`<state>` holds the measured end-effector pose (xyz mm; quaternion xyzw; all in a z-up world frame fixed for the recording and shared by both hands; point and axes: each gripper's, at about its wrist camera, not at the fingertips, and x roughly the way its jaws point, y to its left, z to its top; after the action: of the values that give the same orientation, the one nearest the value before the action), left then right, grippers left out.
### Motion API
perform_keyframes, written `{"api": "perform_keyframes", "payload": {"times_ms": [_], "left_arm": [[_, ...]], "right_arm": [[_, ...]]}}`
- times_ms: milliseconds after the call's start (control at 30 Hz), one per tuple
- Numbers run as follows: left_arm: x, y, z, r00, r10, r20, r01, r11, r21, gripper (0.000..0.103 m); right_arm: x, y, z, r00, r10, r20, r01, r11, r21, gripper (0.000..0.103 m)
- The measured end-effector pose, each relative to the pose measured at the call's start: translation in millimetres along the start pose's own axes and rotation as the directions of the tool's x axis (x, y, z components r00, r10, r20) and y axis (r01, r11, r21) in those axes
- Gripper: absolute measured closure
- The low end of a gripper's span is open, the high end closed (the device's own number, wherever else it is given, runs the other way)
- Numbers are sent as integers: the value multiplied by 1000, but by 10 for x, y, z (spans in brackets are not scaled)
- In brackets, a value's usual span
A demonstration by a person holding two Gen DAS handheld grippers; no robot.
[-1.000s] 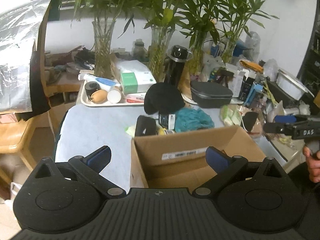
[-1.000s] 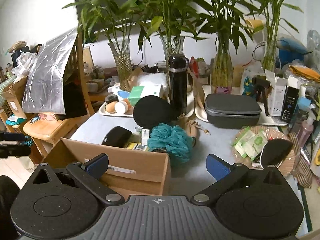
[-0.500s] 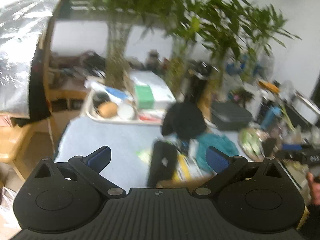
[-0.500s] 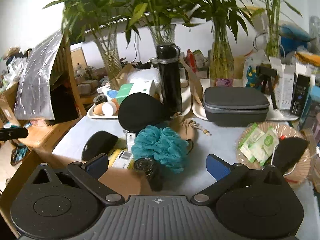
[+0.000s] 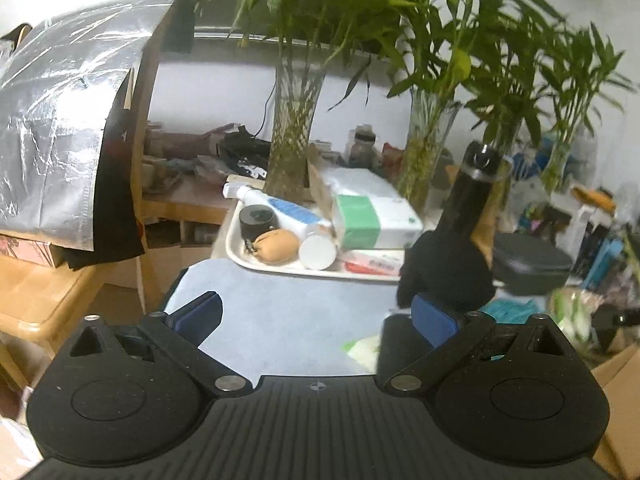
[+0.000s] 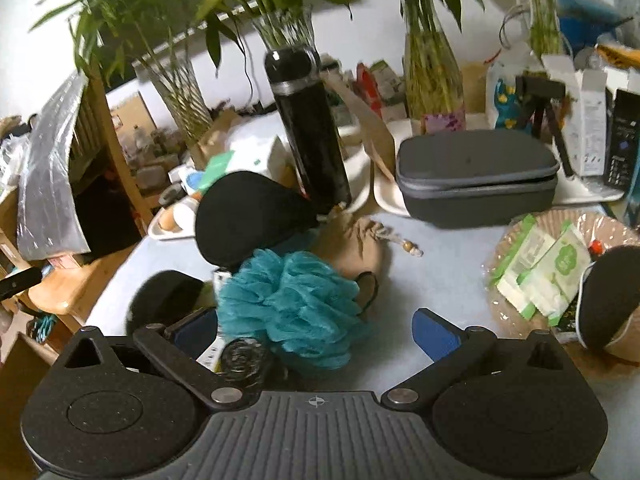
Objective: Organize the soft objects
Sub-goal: 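Lower the right tool onto the teal loofah and close on it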
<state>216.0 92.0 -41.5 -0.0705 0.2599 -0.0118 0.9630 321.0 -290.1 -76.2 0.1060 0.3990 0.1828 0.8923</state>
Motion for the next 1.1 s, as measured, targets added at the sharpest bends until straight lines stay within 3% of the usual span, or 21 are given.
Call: {"api": "perform_keyframes", "payload": {"times_ms": [200,367,633,833,967,1100], "left_arm": [[63,2,-18,999,-46,-25,46,999,4,0],[131,-5,-50,998,-51,-43,51,999,11,0],[243,139,-38,992,-102,-79,93,989,-113,0],[304,254,-46,986,-131,-100,109,973,-203,0],[323,280,-63,983,-143,-113,115,967,-227,0],[313,264,-64,985,-132,-113,104,969,-223,0]], "right_arm": [[302,-142,127,999,10,-36,-9,999,49,10],[554,-244,179,994,69,-88,-58,990,125,17],[920,-309,137,972,146,-186,-98,964,246,31],[971,-250,82,955,220,-199,-159,946,283,60],[867,-150,110,961,212,-177,-166,955,246,78],[552,-63,199,981,166,-95,-145,968,203,87]]}}
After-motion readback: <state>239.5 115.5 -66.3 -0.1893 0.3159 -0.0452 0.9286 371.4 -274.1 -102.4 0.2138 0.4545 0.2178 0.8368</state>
